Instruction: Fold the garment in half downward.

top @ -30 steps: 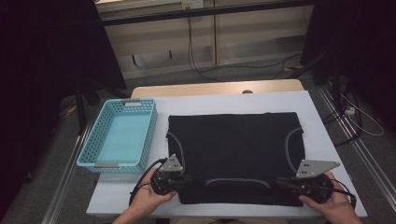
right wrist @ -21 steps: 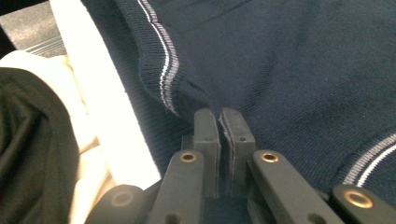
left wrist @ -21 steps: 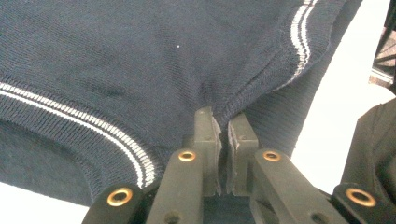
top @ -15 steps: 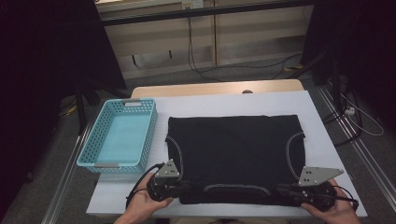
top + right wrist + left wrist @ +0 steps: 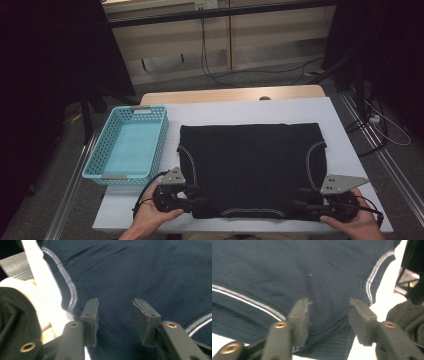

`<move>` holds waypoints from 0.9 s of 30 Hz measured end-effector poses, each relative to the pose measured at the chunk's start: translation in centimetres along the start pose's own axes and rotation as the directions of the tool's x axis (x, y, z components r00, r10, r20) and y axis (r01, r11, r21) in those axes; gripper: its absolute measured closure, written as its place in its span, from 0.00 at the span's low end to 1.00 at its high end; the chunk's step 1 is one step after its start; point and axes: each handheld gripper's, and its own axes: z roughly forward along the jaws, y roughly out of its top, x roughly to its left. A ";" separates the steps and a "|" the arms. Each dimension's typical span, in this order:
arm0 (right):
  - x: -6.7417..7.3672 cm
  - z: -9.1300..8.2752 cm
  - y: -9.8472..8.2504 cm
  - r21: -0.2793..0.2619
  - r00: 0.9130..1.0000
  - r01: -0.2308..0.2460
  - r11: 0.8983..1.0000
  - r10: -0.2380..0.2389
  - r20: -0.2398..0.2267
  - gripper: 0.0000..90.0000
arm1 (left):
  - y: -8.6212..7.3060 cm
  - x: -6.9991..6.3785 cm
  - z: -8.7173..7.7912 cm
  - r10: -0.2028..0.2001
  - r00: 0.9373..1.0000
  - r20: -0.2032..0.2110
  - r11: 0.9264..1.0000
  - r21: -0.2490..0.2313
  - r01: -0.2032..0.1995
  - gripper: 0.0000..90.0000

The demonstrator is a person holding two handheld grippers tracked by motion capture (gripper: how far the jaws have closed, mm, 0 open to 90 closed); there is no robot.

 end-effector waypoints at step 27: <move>-0.8 4.6 3.3 -0.101 0.993 -0.063 0.993 0.072 0.089 0.22 | 0.2 2.4 0.6 -0.003 0.974 -0.225 0.999 -0.045 -0.007 0.07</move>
